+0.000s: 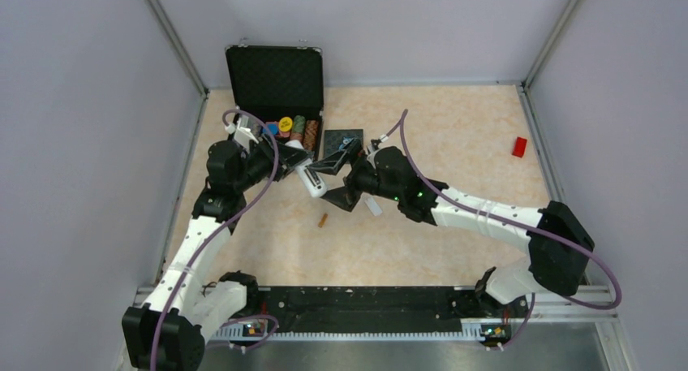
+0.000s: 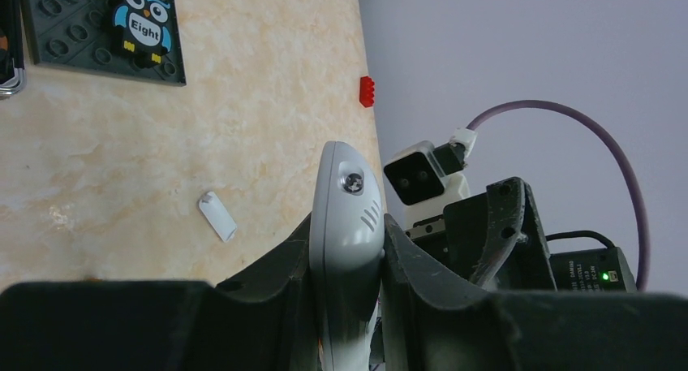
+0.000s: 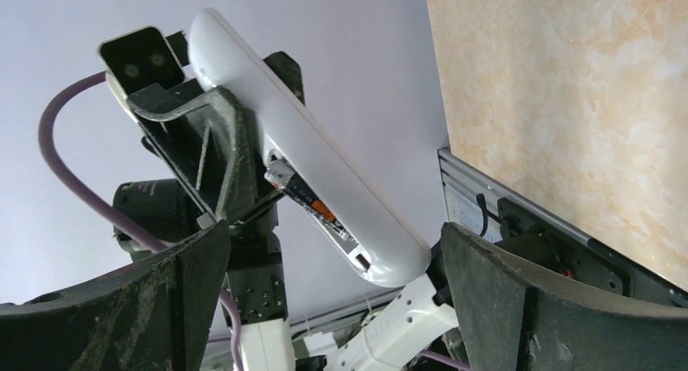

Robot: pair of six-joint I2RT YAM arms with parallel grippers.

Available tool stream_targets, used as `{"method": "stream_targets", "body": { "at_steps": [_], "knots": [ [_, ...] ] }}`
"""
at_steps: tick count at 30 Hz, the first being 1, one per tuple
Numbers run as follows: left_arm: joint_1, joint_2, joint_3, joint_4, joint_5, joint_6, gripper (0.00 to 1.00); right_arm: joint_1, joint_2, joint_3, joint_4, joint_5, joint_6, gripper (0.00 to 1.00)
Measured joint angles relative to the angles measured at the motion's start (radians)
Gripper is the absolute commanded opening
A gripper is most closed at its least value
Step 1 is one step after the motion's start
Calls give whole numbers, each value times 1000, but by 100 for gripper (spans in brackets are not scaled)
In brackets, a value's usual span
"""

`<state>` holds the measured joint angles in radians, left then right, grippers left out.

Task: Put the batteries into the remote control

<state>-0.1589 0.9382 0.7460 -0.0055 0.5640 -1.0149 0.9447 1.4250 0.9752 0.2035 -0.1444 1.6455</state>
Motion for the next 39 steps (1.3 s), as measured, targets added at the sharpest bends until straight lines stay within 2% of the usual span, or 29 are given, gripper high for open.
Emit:
{"method": "stream_targets", "body": {
  "at_steps": [14,21,25,39],
  "knots": [
    [-1,-5,-10,7,19,36,0,7,36,-12,79,-19,80,99],
    [-7,-18,-10,6,26,84,0,7,44,-45,135,-21,116,83],
    [-7,-24,-10,6,31,104,0,7,57,-64,170,-26,138,79],
    [-9,-56,-26,14,52,149,0,6,96,-84,258,-56,185,79]
  ]
}}
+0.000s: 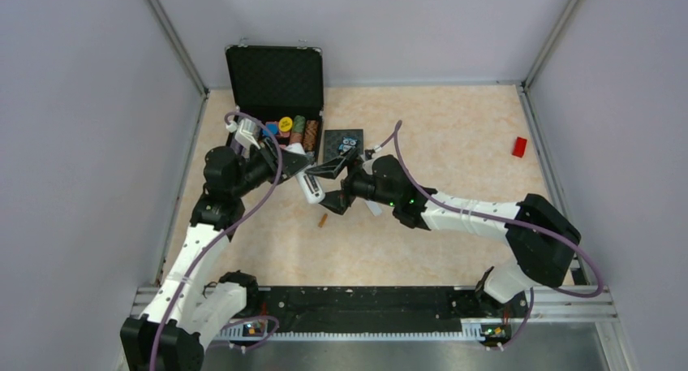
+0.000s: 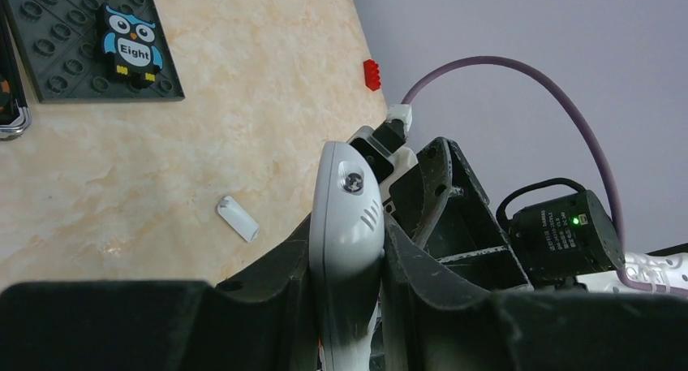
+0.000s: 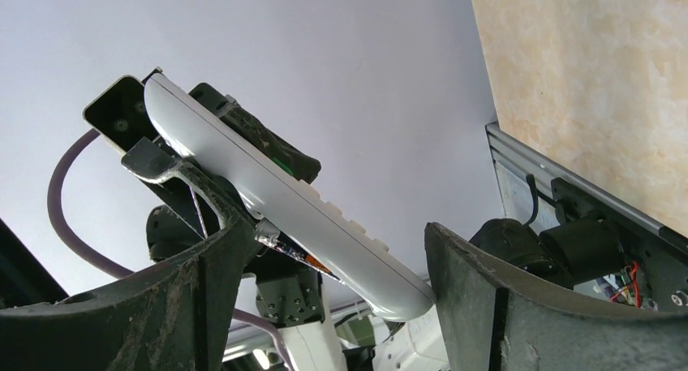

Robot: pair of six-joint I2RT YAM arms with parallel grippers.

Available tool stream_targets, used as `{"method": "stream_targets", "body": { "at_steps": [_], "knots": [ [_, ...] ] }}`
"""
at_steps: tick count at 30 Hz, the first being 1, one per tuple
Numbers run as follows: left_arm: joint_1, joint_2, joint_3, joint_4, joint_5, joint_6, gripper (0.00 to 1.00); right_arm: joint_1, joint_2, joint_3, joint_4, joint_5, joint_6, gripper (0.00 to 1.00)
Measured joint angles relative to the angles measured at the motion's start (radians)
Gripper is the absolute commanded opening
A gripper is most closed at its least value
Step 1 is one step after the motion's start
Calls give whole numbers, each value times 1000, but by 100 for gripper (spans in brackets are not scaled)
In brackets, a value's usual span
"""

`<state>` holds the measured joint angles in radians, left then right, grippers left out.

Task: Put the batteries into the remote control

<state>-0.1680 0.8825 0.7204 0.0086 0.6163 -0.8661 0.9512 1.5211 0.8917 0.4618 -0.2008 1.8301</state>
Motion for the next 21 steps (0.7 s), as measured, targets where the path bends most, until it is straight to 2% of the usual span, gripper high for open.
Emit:
{"method": "stream_targets", "body": {
  "at_steps": [2,6,8,19,21],
  "knots": [
    [-1,-5,-5,8,3,2,0,0,1,-2,4,-4,4,77],
    [0,-8,-7,23,4,3,0,0,6,-3,10,-10,8,61],
    [-1,-9,-7,29,6,2,0,0,6,-11,19,-11,10,59],
    [-3,-6,-7,30,10,-25,0,-5,10,-30,63,-30,22,57],
    [-3,0,-4,29,12,-40,0,-5,10,-30,62,-29,20,59]
  ]
}}
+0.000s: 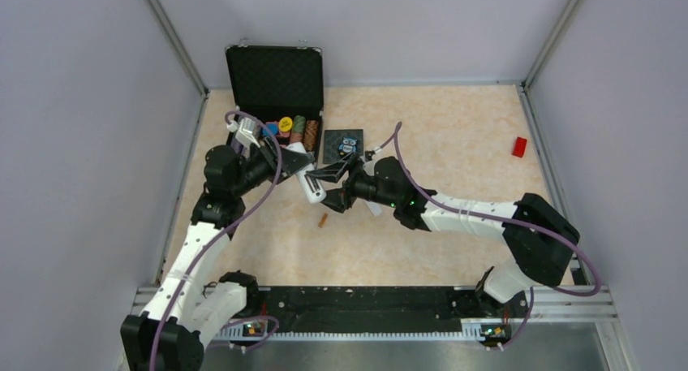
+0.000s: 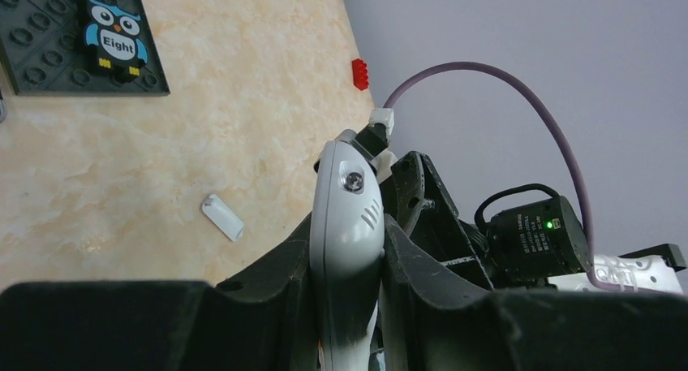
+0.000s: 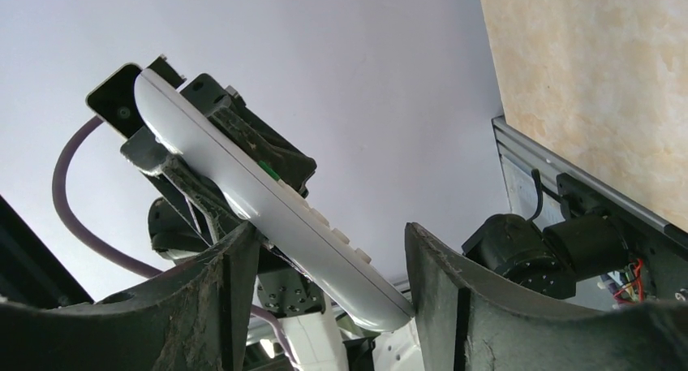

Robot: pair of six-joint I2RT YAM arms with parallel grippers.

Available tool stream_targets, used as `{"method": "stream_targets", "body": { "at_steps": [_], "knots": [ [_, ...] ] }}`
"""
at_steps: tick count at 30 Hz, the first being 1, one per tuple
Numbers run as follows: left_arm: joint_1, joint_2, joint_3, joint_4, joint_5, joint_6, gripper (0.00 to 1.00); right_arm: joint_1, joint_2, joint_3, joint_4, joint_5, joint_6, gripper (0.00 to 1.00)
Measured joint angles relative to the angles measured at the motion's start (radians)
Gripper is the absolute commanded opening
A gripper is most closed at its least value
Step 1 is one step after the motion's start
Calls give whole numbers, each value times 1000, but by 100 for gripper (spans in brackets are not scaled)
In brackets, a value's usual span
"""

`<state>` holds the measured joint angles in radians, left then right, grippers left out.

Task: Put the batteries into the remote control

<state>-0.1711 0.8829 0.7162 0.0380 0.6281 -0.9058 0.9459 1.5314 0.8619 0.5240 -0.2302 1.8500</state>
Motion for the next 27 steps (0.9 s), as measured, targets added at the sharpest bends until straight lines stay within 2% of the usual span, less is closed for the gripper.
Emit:
{"method": "stream_targets", "body": {
  "at_steps": [4,13,16,19,24,27],
  "knots": [
    [1,33,17,-19,14,-64,0,-6,-2,1,-1,13,-18,64],
    [4,53,40,-35,57,-272,0,-8,-29,2,6,24,-63,65],
    [7,53,40,-31,64,-328,0,-8,-35,2,11,27,-70,70],
    [6,53,48,-30,72,-359,0,-8,-50,-5,9,34,-80,79],
    [6,53,59,-20,79,-376,0,-10,-71,-12,2,46,-121,91],
    [7,53,60,-17,78,-364,0,-23,-71,-18,21,34,-148,95]
  ]
}}
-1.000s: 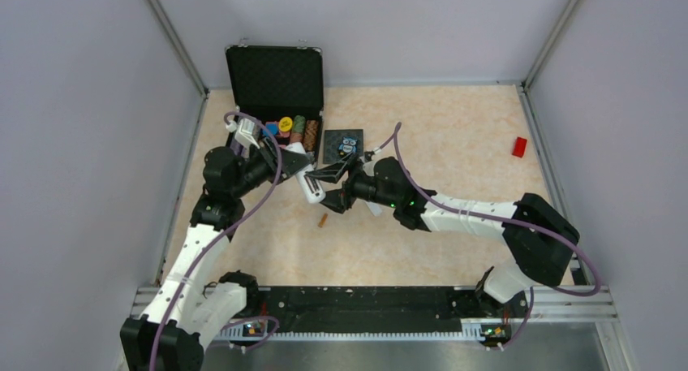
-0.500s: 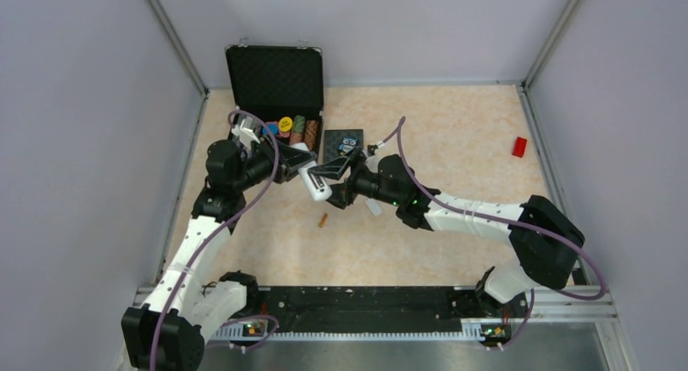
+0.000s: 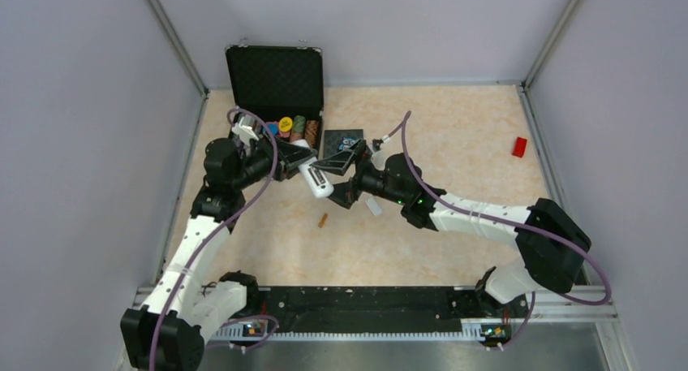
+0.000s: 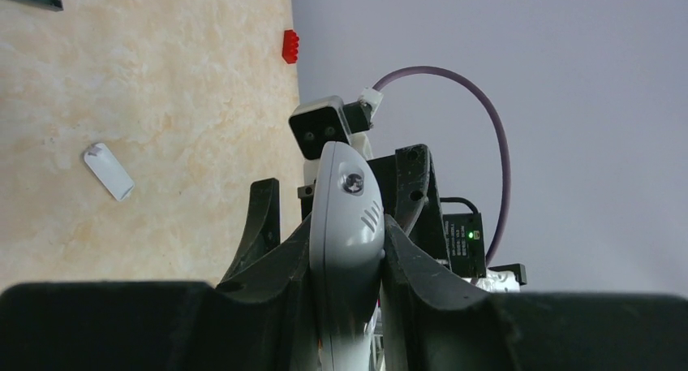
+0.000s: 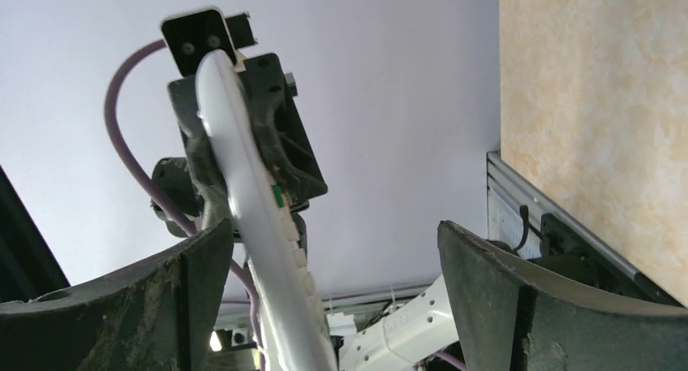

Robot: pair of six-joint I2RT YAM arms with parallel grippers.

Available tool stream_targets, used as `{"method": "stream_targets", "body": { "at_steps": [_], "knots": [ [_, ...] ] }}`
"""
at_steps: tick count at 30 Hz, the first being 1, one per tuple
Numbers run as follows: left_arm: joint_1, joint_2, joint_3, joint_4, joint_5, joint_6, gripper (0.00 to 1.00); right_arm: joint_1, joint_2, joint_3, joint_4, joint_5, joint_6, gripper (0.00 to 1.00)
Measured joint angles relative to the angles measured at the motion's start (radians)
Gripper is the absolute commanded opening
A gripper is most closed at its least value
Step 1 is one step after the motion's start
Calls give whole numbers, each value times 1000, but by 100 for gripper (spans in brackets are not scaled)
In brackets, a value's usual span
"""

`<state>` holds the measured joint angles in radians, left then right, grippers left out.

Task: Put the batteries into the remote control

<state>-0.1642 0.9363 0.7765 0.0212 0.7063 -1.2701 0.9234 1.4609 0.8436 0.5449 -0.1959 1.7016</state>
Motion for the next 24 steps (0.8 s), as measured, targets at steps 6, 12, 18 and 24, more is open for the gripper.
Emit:
{"method": "stream_targets", "body": {
  "at_steps": [6,12,18,24],
  "knots": [
    [11,1,39,-89,-58,130,0,-47,4,1,42,-43,-69,99],
    [21,17,81,-177,-147,266,0,-49,2,1,6,-61,-133,95],
    [27,22,148,-378,-377,408,0,-49,-4,79,-322,0,-325,76],
    [29,-47,177,-533,-678,489,0,-19,105,338,-717,224,-560,65]
  ]
}}
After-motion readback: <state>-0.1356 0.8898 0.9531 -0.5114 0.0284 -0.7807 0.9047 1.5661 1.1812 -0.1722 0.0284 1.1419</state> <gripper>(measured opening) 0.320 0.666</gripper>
